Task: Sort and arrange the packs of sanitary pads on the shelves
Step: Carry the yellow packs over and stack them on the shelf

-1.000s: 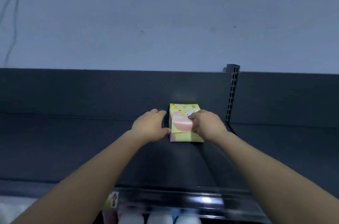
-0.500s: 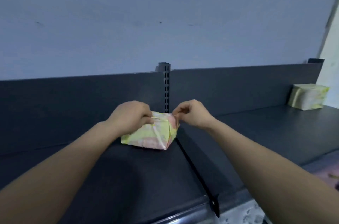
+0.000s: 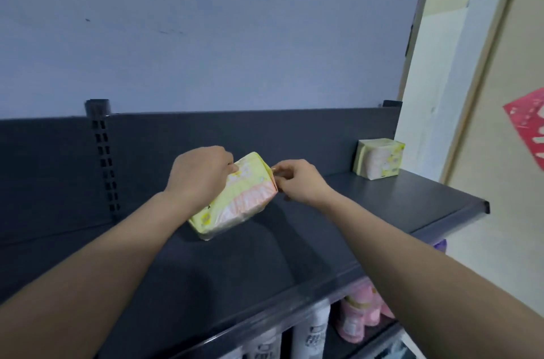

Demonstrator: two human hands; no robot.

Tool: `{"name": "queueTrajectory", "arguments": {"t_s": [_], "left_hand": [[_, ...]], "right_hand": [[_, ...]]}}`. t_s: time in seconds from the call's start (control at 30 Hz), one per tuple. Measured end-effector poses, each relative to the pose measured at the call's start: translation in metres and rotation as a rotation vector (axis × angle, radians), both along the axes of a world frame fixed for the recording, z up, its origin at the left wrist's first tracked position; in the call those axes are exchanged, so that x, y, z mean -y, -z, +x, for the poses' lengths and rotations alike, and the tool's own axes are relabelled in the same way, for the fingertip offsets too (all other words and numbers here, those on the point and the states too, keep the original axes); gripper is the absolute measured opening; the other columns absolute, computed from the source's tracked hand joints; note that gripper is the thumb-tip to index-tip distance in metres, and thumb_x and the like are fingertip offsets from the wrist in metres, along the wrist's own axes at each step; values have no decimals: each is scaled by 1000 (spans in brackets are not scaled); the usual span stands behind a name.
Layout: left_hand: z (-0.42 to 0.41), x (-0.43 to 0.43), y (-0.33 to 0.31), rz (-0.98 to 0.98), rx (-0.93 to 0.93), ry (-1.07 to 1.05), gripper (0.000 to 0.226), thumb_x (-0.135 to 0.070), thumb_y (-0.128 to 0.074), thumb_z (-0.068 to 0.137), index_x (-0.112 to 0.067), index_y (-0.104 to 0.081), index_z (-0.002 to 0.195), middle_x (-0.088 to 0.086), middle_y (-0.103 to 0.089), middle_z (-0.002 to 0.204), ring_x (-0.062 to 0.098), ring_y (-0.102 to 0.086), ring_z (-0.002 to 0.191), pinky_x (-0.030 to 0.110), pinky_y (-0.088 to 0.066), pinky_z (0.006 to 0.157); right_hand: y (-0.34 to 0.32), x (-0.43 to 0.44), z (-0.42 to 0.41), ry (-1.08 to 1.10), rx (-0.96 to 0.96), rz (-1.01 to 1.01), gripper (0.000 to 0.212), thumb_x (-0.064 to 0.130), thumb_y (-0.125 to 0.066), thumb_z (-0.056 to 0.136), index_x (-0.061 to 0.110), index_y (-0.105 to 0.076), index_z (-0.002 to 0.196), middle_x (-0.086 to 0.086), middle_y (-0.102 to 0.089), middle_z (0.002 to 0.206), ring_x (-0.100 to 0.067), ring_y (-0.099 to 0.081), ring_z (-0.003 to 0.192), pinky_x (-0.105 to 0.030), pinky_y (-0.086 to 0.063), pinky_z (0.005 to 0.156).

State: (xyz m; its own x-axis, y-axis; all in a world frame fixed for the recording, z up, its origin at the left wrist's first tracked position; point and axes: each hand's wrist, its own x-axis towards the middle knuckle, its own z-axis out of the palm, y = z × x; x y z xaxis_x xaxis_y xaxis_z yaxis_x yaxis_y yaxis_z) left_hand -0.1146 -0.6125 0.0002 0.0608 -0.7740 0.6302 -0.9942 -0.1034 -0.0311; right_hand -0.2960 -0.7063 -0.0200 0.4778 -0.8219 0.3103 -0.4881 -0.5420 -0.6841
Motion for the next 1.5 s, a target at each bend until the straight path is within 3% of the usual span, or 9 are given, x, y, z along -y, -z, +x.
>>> {"name": "queueTrajectory", "arguments": {"t_s": [0.17,0.3,0.6,0.8,0.9,1.0,1.07,1.27,1.5], "left_hand": [[-66,56,14,-23,247,76,33,-17,-80,77,-16,-55,56,-2,-51,60,22,-53,54,19,-7,46],[-102,104,22,11,435,77,43,-1,-90,46,-16,-50,48,-1,-45,51,20,-44,43,22,-13,45],[-155,207,39,12,462,221,32,-15,-88,60,-17,-57,56,-5,-50,59,17,-49,56,24,-19,43],[-150,256,29,343,-284,289,29,-55,-63,83,-27,-64,79,-13,-55,90,4,-54,84,31,-46,73],[-129,273,23,488,-293,17,43,-65,-58,80,-32,-62,107,-11,-52,111,15,-52,111,38,-42,95],[-124,275,17,663,-422,-213,78,-84,-55,64,-28,-56,118,-7,-55,121,19,-53,112,40,-45,97],[-122,269,16,699,-618,-203,69,-76,-64,67,-25,-58,114,-5,-59,116,19,-58,104,41,-53,90],[-126,239,18,474,-1008,-102,32,-26,-81,77,-15,-66,102,8,-70,104,24,-69,90,44,-57,78],[-161,175,18,-44,-1203,-169,31,-6,-88,65,-10,-62,82,4,-66,79,21,-62,66,32,-49,58]], "right_hand": [[9,48,-81,48,-83,3,21,20,-60,88,22,-72,105,5,-72,102,-15,-64,97,-39,-56,87],[15,86,-132,143,-111,13,24,20,-61,90,17,-69,112,0,-70,111,-14,-63,95,-36,-53,91],[20,192,-190,401,-153,-83,23,21,-58,92,19,-70,112,-1,-69,113,-21,-62,105,-28,-48,84],[14,269,-204,472,-380,-202,34,19,-55,93,17,-60,127,-5,-58,132,-27,-52,120,-36,-47,89],[17,302,-204,454,-504,-297,40,16,-52,94,13,-50,133,-6,-41,149,-26,-38,135,-38,-45,93],[20,321,-198,451,-624,-374,27,11,-47,93,8,-53,119,-10,-53,129,-29,-47,121,-34,-42,74],[19,326,-194,470,-671,-482,16,9,-47,91,8,-56,105,-10,-58,111,-30,-53,107,-32,-35,64],[8,328,-195,351,-667,-701,8,12,-54,90,15,-60,86,-5,-60,97,-29,-56,96,-29,-26,56],[-13,269,-166,113,-105,-728,20,22,-64,88,15,-51,74,-4,-56,84,-28,-54,80,-33,-33,58]]}}
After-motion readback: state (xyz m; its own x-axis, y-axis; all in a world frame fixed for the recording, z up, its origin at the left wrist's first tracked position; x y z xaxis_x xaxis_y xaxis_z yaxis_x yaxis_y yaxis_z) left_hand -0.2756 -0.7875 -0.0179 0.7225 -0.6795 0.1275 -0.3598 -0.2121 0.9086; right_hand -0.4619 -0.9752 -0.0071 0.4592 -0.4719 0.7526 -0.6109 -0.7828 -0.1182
